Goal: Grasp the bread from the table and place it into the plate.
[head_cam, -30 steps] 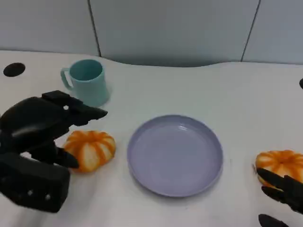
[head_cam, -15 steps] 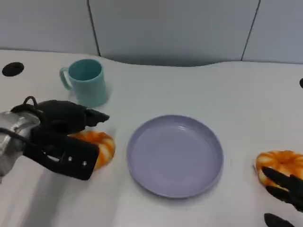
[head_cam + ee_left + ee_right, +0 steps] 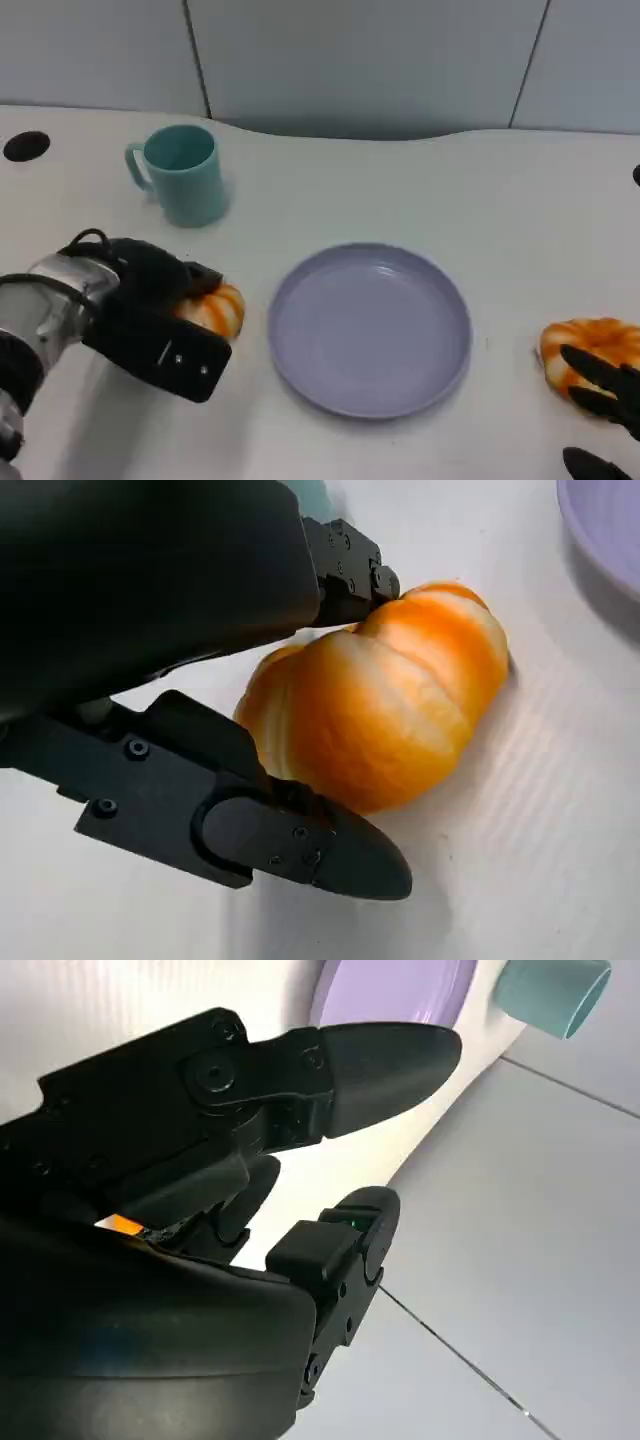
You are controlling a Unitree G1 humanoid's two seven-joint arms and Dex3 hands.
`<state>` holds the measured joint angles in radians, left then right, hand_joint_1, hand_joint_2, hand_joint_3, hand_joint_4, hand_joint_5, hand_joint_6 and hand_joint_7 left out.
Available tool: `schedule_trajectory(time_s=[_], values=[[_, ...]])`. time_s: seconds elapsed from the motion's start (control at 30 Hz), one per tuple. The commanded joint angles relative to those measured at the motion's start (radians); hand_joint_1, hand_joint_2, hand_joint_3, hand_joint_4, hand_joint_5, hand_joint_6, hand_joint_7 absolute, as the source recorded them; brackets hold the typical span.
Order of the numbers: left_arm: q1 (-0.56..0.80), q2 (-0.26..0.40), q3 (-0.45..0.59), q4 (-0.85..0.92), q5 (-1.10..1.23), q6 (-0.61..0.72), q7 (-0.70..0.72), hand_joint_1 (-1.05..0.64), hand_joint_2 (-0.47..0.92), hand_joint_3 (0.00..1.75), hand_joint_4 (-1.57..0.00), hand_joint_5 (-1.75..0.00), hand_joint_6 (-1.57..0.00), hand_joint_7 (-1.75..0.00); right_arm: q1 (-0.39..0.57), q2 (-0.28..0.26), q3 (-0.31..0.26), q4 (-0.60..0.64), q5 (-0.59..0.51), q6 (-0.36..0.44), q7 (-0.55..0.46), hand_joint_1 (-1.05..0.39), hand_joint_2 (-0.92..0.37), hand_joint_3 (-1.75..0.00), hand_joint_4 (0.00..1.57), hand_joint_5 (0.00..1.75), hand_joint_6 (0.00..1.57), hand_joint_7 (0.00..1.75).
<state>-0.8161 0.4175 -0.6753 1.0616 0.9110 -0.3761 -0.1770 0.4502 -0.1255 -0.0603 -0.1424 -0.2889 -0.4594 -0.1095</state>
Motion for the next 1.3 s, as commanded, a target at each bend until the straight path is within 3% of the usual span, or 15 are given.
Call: schedule_trajectory(time_s=[0.03,0.2,0.37,0.4,0.47,0.57,0.6,0.63,0.67,0.7,0.8,1.0,1.3], values=[[0.009,-0.043,-0.042,0.087,0.038,0.053,0.147,-0.85,0.92,0.36,-0.05,-0.02,-0.04,0.0,0.008,-0.009,-0.018,-0.028,-0.004,0.012,-0.007,-0.39,-0.92,-0.38,0.77,0.0,0.62,0.0],[0.026,-0.09,-0.058,0.176,0.04,0.095,0.309,-0.72,0.92,0.24,-0.14,-0.06,-0.05,-0.01,0.013,-0.009,-0.023,-0.035,-0.01,0.018,-0.011,-0.38,-0.92,-0.39,0.77,0.0,0.61,0.0],[0.01,-0.104,-0.027,0.206,-0.007,0.099,0.339,-0.55,0.92,0.17,-0.26,-0.12,-0.17,-0.06,0.017,-0.01,-0.027,-0.047,-0.01,0.019,-0.008,-0.38,-0.92,-0.4,0.78,0.0,0.61,0.0],[0.007,-0.107,-0.009,0.209,-0.028,0.098,0.335,-0.39,0.92,0.14,-0.33,-0.16,-0.24,-0.08,0.017,-0.011,-0.029,-0.047,-0.009,0.019,-0.008,-0.37,-0.92,-0.4,0.78,0.0,0.6,0.0],[-0.003,-0.109,0.013,0.215,-0.061,0.088,0.323,-0.28,0.92,0.11,-0.41,-0.2,-0.29,-0.08,0.015,-0.009,-0.031,-0.046,-0.005,0.02,-0.008,-0.37,-0.92,-0.4,0.78,0.0,0.61,0.0],[-0.011,-0.107,0.023,0.219,-0.084,0.058,0.321,-0.25,0.92,0.07,-0.51,-0.31,-0.35,-0.06,0.015,-0.006,-0.033,-0.048,-0.004,0.022,-0.005,-0.37,-0.92,-0.39,0.78,0.0,0.61,0.0],[-0.012,-0.105,0.027,0.22,-0.091,0.042,0.328,-0.2,0.91,0.03,-0.4,-1.14,-0.33,-0.95,0.015,-0.006,-0.034,-0.05,-0.005,0.022,-0.005,-0.37,-0.92,-0.39,0.78,0.01,0.61,0.0],[-0.013,-0.104,0.029,0.222,-0.096,0.03,0.332,-0.19,0.9,0.02,-0.36,-1.43,-0.28,-1.34,0.016,-0.006,-0.034,-0.051,-0.006,0.023,-0.005,-0.37,-0.92,-0.39,0.78,0.01,0.61,0.0],[-0.018,-0.104,0.029,0.226,-0.099,0.024,0.328,-0.18,0.9,0.01,-0.33,-1.59,-0.25,-1.54,0.014,-0.006,-0.034,-0.047,-0.006,0.018,-0.006,-0.37,-0.92,-0.39,0.78,0.01,0.61,0.0],[-0.023,-0.104,0.027,0.229,-0.101,0.024,0.322,-0.2,0.9,0.01,-0.5,-1.68,-0.35,-1.66,0.012,-0.007,-0.035,-0.043,-0.006,0.012,-0.007,-0.37,-0.92,-0.39,0.79,0.01,0.61,0.0],[-0.038,-0.107,0.029,0.237,-0.106,0.025,0.303,-0.23,0.89,0.01,-0.67,-1.74,-0.46,-1.74,0.009,-0.009,-0.036,-0.032,-0.007,-0.002,-0.01,-0.37,-0.92,-0.39,0.79,0.01,0.61,0.0],[-0.043,-0.106,0.083,0.236,-0.168,0.017,0.262,-0.19,0.92,0.04,-0.78,-1.75,-0.64,-1.75,0.006,-0.005,-0.035,-0.041,-0.006,0.007,-0.007,-0.37,-0.92,-0.39,0.81,0.02,0.61,0.0],[-0.029,-0.065,0.214,0.208,-0.31,-0.075,0.213,-0.2,0.88,0.19,-0.78,-1.75,-0.61,-1.75,-0.005,-0.003,-0.036,-0.036,-0.011,0.019,-0.01,-0.38,-0.92,-0.39,0.8,0.01,0.61,0.0]])
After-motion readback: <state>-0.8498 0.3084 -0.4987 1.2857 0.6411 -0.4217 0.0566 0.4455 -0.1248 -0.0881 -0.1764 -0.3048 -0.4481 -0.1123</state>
